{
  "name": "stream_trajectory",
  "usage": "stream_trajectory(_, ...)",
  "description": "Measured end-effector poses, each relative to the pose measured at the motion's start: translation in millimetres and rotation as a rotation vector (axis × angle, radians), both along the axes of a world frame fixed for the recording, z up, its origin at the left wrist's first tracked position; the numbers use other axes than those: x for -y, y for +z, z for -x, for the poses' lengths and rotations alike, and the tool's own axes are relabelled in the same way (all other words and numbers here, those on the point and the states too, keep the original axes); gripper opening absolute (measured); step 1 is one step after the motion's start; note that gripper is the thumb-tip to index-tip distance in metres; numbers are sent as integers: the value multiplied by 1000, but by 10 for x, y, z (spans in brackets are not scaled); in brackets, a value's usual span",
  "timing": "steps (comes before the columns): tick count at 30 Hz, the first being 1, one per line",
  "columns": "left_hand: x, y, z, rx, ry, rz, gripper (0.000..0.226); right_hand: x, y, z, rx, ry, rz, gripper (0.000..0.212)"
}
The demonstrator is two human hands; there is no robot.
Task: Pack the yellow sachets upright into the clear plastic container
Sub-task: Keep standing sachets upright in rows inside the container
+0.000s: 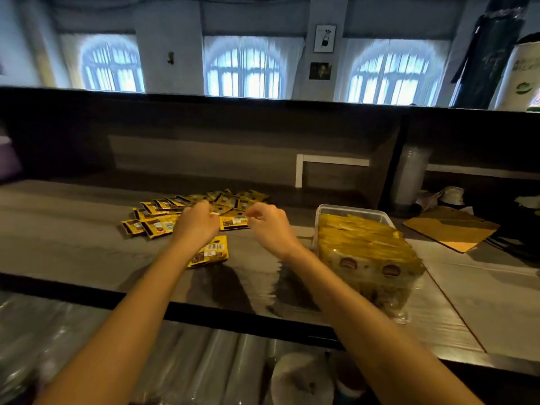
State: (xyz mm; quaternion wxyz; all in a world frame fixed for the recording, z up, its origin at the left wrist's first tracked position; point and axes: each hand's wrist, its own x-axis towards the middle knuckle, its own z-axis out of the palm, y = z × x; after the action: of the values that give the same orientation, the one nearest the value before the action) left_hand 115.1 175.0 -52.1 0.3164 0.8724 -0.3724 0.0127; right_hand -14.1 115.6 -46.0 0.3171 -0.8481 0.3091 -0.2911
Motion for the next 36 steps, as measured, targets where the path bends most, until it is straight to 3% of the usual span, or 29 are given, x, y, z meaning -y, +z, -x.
stream_trajectory(4,-187,-344,-204,-22,-70,-237,31,-46,-349,-267,-219,76,-40,30)
stream_trajectory(8,-181,-554,-251,-9,-153,-329,37,100,-571,-508,-277,23,9,25)
stream_trajectory(14,-15,-518,-390,74,-112,-408,44,483,-649,-874,-479,34,181,52)
stream_trajectory(21,124,-510,-581,120,-145,-535,83,568,-585,-1043,-670,67,126,44)
stream_trajectory(28,142,-615,-627,88,-121,-504,57,436,-539,-747,-540,-73,257,25)
stream_trajectory(36,92,-560,-449,78,-190,-443,45,260,-417,-516,-555,-181,335,44)
